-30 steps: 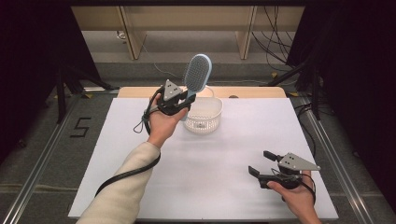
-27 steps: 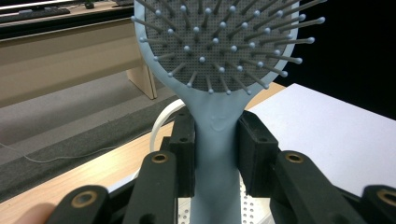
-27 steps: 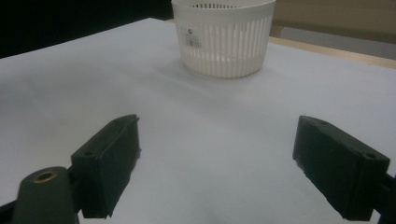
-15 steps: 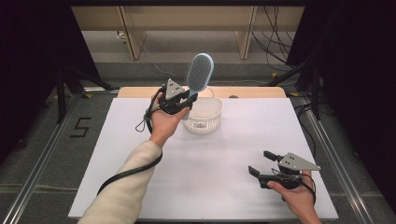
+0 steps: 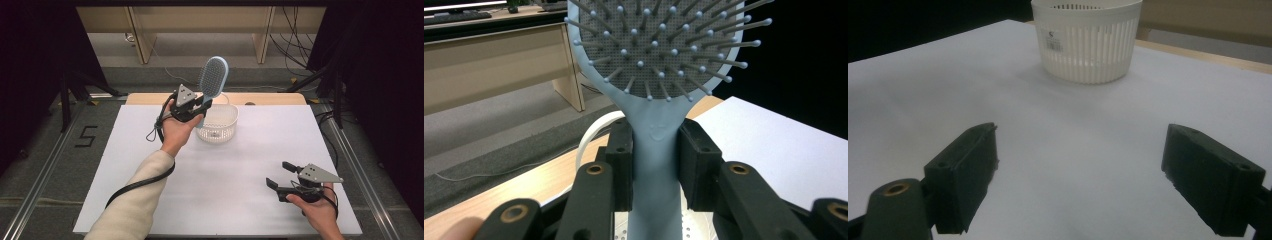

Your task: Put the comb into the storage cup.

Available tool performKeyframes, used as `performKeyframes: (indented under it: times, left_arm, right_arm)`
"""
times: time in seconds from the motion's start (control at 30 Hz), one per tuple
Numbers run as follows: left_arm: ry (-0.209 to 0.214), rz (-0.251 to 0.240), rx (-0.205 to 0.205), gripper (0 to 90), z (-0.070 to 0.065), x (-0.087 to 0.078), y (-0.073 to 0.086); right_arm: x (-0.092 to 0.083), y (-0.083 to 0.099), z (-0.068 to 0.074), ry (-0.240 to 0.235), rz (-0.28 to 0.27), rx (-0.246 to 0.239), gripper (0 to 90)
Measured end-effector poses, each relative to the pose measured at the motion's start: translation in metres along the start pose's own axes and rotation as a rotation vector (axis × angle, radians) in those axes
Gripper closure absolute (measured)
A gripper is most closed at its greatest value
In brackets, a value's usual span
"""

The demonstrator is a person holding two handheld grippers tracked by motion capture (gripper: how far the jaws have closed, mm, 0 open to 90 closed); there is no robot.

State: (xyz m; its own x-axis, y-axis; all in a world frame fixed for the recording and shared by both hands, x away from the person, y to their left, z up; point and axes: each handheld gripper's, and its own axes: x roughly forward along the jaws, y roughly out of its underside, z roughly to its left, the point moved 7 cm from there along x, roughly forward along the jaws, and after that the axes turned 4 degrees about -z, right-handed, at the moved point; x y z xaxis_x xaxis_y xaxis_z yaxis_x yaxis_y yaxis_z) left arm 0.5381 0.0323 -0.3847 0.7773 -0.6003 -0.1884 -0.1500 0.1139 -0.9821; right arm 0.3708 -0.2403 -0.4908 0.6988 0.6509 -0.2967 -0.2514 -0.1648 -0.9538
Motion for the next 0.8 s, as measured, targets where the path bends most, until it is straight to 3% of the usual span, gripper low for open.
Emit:
performKeyframes:
  times: [0.43, 0.8]
  left_arm:
    - [0.007, -0.014, 0.041, 69.9, -0.0014, 0.0042, 0.0000]
    - [0.023, -0.018, 0.030, 69.9, -0.0017, 0.0062, 0.0010]
  right_arm:
    - [0.0001, 0.0002, -0.0002, 0.000, 0.001, -0.002, 15.6]
    - [-0.0001, 0.0003, -0.0003, 0.002, 0.002, -0.004, 15.7]
